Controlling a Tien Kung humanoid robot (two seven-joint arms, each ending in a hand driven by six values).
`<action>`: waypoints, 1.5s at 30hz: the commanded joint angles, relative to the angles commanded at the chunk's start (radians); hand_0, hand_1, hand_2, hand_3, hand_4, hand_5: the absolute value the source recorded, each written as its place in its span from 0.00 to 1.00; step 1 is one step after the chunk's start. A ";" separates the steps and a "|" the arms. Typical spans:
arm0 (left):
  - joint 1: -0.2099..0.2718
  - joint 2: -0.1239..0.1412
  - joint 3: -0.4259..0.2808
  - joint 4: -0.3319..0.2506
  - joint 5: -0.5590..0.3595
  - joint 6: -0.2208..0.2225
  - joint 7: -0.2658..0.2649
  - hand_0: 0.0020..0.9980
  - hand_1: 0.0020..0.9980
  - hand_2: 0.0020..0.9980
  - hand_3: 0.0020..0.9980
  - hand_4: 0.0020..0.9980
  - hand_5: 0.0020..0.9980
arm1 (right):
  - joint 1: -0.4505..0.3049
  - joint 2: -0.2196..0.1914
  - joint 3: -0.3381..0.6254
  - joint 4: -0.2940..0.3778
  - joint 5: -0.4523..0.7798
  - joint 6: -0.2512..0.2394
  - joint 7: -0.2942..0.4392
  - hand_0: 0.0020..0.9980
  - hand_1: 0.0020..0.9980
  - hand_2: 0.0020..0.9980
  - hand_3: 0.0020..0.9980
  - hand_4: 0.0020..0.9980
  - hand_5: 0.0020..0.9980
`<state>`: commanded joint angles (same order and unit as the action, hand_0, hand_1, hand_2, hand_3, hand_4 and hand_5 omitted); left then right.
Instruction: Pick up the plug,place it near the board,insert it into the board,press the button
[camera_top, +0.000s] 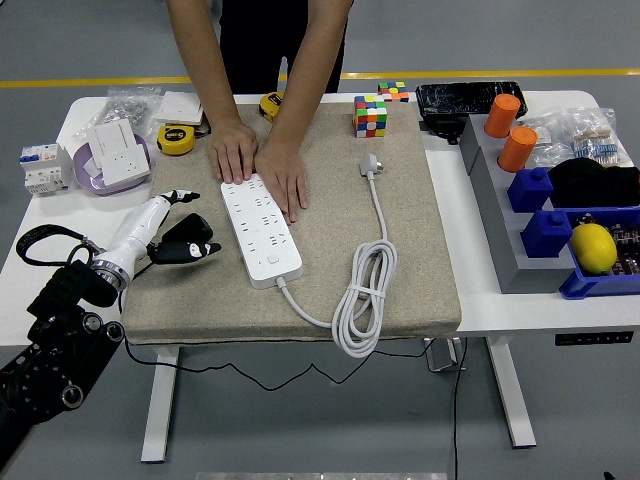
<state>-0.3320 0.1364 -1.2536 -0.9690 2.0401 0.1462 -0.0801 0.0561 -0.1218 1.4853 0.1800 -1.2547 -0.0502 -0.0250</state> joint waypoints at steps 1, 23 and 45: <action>-0.003 -0.001 0.003 0.006 0.010 0.004 0.000 0.76 0.82 0.75 0.77 1.00 0.33 | 0.000 0.000 0.001 0.000 0.000 0.000 0.000 0.90 0.82 0.77 0.79 1.00 0.90; -0.041 0.000 0.018 0.104 0.229 0.118 -0.003 0.60 0.72 0.69 0.71 1.00 0.43 | 0.003 0.000 0.008 0.000 -0.002 0.000 0.003 0.90 0.82 0.77 0.79 1.00 0.90; -0.050 0.002 0.027 0.143 0.229 0.122 0.004 0.44 0.54 0.49 0.49 1.00 0.43 | 0.001 0.000 0.015 0.000 -0.017 0.002 0.001 0.90 0.82 0.77 0.79 1.00 0.89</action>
<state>-0.3817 0.1382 -1.2271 -0.8259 2.2689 0.2685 -0.0761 0.0568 -0.1219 1.5001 0.1800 -1.2713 -0.0482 -0.0237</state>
